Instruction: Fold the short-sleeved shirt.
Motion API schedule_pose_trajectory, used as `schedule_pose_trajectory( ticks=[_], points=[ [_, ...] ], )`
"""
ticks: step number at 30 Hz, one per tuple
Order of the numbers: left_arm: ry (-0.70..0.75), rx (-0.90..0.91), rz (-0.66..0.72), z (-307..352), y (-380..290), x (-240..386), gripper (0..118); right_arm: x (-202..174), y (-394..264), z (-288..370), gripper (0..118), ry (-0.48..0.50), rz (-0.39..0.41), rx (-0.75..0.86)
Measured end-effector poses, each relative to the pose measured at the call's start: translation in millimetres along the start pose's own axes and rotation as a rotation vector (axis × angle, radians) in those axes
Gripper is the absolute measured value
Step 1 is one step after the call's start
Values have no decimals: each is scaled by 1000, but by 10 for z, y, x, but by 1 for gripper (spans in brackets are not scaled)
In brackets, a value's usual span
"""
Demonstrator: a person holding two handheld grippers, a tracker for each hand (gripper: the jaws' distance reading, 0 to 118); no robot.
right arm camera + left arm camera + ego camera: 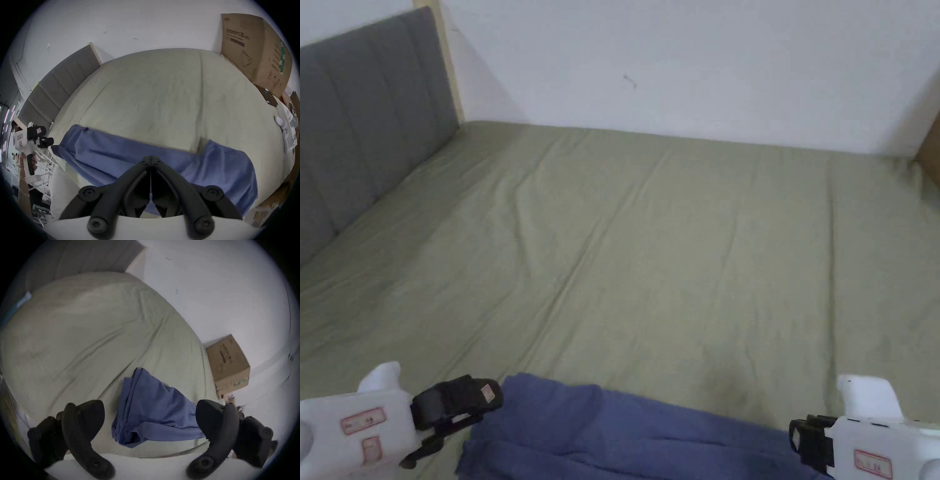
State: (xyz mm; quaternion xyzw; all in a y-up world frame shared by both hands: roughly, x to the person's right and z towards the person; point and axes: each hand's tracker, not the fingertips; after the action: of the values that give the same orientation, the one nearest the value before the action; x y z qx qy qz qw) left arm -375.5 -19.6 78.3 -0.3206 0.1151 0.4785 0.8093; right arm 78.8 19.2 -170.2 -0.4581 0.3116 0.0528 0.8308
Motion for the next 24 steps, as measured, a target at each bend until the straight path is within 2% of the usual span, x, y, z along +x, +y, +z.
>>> schedule_pose_trajectory(
  ticks=[4,8,9,10,11,12,13,15,16,17,24],
  points=[
    [-40,-102,137,-345,-33,-356,115,-129,13,-72,0,9,32,-27],
    [-166,-106,229,-515,-113,-356,113,-189,-31,-133,0,12,38,-57],
    [-160,-105,236,-504,-113,-375,101,-195,-43,-142,0,12,38,-61],
    [-144,-101,236,-515,-78,-379,37,-207,-56,-139,0,15,42,-68],
    [-69,-109,241,-583,-56,-383,5,-214,-65,-147,0,18,43,-76],
    [14,-109,258,-611,-22,-419,5,-224,-74,-156,0,17,44,-80],
    [-23,-152,218,-633,7,-435,5,-231,-81,-158,0,14,46,-82],
    [-73,-123,270,-573,68,-441,5,-226,-89,-140,0,10,44,-85],
    [-80,-121,242,-518,63,-427,5,-224,-99,-138,0,11,42,-84],
    [-72,-107,192,-469,35,-415,5,-219,-104,-143,0,13,38,-87],
    [40,-73,123,-202,202,-489,5,-169,-152,-88,0,14,18,-85]
  ],
)
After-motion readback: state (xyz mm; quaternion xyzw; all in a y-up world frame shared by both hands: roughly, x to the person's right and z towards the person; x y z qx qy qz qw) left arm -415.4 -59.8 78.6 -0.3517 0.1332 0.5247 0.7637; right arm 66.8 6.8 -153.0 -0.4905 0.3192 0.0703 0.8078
